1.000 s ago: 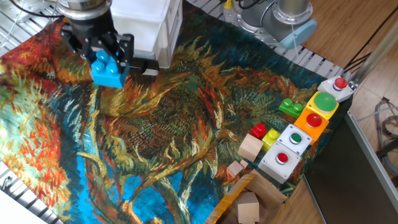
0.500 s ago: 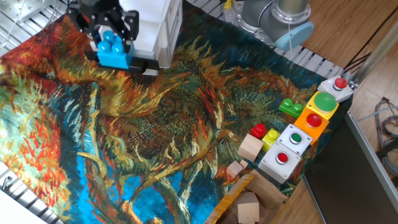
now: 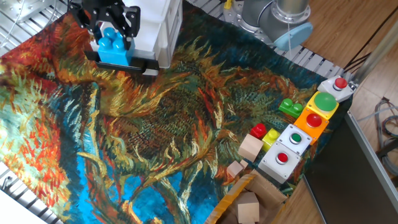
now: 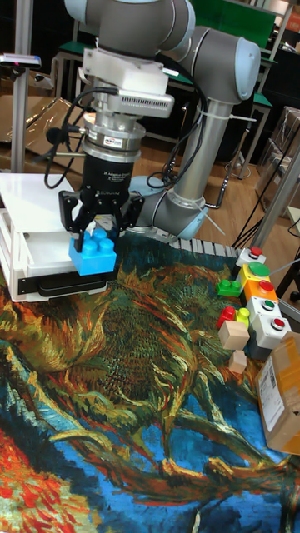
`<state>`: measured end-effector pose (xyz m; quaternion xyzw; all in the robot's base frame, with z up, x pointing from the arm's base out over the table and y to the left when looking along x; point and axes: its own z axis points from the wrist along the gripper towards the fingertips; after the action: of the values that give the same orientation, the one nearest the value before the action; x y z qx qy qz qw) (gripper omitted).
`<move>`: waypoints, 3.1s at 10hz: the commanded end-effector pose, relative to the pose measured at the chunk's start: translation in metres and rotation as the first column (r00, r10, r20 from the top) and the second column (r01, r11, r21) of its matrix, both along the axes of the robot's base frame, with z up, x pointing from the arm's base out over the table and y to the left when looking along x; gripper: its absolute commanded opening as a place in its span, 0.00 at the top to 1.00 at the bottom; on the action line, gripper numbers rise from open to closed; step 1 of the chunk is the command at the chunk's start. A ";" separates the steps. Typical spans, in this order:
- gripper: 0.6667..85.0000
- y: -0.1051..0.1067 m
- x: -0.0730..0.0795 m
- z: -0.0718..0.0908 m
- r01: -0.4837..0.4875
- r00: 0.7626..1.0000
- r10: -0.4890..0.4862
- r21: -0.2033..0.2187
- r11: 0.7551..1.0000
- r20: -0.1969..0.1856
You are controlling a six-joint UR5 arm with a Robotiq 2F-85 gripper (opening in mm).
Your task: Put things in the drawer
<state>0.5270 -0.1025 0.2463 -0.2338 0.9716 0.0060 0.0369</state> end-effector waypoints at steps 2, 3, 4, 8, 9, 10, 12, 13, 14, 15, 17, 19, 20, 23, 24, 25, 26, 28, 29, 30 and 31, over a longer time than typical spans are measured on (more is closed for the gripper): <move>0.99 -0.038 -0.023 -0.007 -0.028 1.000 0.028 -0.013 1.000 0.008; 0.99 -0.044 -0.030 -0.008 -0.023 1.000 0.023 -0.016 1.000 0.002; 0.99 -0.046 -0.037 -0.007 -0.011 1.000 0.011 -0.018 1.000 -0.007; 0.99 -0.043 -0.039 -0.005 0.009 1.000 -0.009 -0.004 1.000 -0.007; 0.99 -0.043 -0.039 -0.005 0.015 1.000 -0.015 -0.004 1.000 -0.008; 0.99 -0.046 -0.044 -0.007 0.019 1.000 -0.019 -0.002 1.000 -0.018; 0.99 -0.050 -0.057 -0.015 0.056 0.998 -0.056 0.001 0.998 -0.033; 0.99 -0.052 -0.061 -0.019 0.060 0.998 -0.060 0.001 0.998 -0.033; 0.99 -0.051 -0.064 -0.023 0.057 0.998 -0.057 0.005 0.998 -0.033; 0.99 -0.047 -0.064 -0.025 0.063 0.997 -0.063 0.006 0.998 -0.035; 0.99 -0.043 -0.065 -0.035 0.071 0.997 -0.071 0.004 0.997 -0.024; 0.99 -0.043 -0.065 -0.036 0.071 0.997 -0.071 0.005 0.997 -0.023; 0.99 -0.046 -0.067 -0.038 0.068 0.997 -0.068 0.005 0.998 -0.020; 0.99 -0.050 -0.068 -0.043 0.062 0.998 -0.062 0.018 0.998 -0.004; 0.99 -0.048 -0.066 -0.047 0.064 0.998 -0.064 0.029 0.998 -0.003; 0.99 -0.048 -0.064 -0.049 0.065 0.998 -0.065 0.031 0.997 -0.001; 0.99 -0.047 -0.062 -0.051 0.065 0.998 -0.065 0.034 0.997 0.001; 0.99 -0.045 -0.060 -0.059 0.071 0.997 -0.071 0.035 0.997 0.000; 0.99 -0.046 -0.060 -0.063 0.074 0.997 -0.074 0.027 0.997 -0.003; 0.99 -0.047 -0.060 -0.066 0.073 0.997 -0.073 0.025 0.997 -0.004; 0.99 -0.046 -0.061 -0.069 0.071 0.997 -0.071 0.027 0.997 -0.004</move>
<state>0.4641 -0.1509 0.1837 -0.2003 0.9790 0.0140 0.0345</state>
